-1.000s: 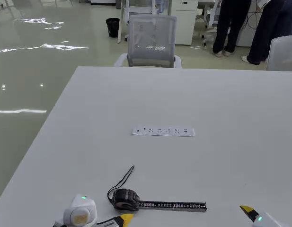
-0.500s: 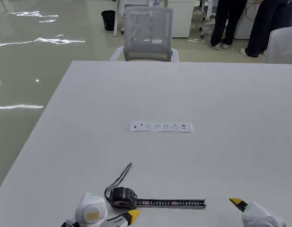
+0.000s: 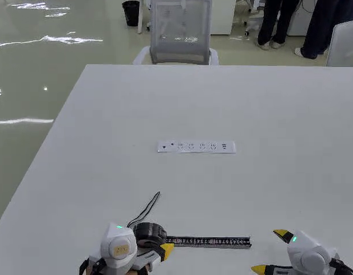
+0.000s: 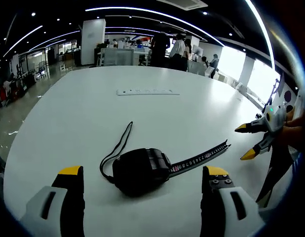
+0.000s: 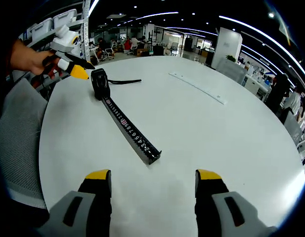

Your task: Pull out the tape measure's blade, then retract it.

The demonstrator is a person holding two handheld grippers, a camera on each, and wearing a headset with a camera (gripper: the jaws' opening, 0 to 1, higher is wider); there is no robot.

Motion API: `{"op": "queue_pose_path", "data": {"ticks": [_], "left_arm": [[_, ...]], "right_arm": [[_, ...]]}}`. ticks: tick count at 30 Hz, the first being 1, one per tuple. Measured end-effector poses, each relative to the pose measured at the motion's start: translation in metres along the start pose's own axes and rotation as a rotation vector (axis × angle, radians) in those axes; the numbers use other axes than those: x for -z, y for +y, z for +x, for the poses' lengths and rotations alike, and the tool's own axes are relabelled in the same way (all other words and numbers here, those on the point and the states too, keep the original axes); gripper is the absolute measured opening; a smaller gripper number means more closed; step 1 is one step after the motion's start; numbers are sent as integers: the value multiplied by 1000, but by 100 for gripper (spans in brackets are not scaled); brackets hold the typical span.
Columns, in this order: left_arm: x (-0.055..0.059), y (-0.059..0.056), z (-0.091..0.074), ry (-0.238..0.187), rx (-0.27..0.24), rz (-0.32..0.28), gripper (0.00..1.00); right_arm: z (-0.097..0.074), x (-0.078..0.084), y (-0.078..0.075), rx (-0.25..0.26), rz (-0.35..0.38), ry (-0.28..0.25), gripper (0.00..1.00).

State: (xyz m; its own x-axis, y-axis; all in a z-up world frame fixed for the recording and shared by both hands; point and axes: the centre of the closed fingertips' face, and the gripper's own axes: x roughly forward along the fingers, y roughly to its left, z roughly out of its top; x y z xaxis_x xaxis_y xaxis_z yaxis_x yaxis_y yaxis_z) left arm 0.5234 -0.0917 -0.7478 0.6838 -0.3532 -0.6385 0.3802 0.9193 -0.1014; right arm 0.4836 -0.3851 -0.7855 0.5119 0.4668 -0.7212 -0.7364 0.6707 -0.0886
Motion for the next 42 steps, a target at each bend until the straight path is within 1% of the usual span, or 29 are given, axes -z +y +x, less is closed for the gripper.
{"op": "queue_pose_path", "data": {"ticks": [2,4,6,9,12,15,17,22,24,26,27,28,29,32,33,36,38,42], "left_arm": [[-1,-1,3,-1,1,2,97],[-4,-1,5,-7,0,4,96],[-6,0,8,-12,-4,6,96],[-7,2,14,-16,-6,2,94],[-7,0,19,-23,1,0,93],[-8,4,24,-23,-8,0,92],[-6,4,26,-7,-12,-6,91],[0,4,32,6,-26,-14,89],[3,4,33,13,-31,-18,87],[5,4,32,14,-38,-27,84],[6,5,32,11,-41,-29,82],[6,5,32,7,-45,-30,81],[6,6,32,9,-47,-31,80],[9,5,33,22,-46,-52,77],[10,5,33,25,-43,-61,76],[11,5,33,29,-44,-64,74],[13,5,35,31,-44,-64,73],[13,4,35,35,-44,-64,70]], "right_arm": [[2,0,0,-11,-8,7,67],[5,-1,1,-23,-12,9,65],[9,-1,0,-28,-17,13,66],[15,-1,0,-38,-27,18,63],[21,-2,-2,-42,-46,13,60],[23,-2,-3,-43,-53,17,57],[24,-3,-2,-47,-53,19,57],[28,-1,0,-61,-64,25,55],[30,-2,1,-69,-85,24,52],[32,0,2,-80,-138,42,49],[34,-8,3,-85,-129,3,49],[33,-7,1,-84,-133,16,48],[33,-8,0,-82,-138,17,48],[35,-10,-1,-83,-147,17,43],[34,-11,0,-86,-154,17,40],[36,-11,3,-103,-162,18,33],[35,-12,4,-104,-171,19,31],[35,-12,4,-108,-162,20,27]]}}
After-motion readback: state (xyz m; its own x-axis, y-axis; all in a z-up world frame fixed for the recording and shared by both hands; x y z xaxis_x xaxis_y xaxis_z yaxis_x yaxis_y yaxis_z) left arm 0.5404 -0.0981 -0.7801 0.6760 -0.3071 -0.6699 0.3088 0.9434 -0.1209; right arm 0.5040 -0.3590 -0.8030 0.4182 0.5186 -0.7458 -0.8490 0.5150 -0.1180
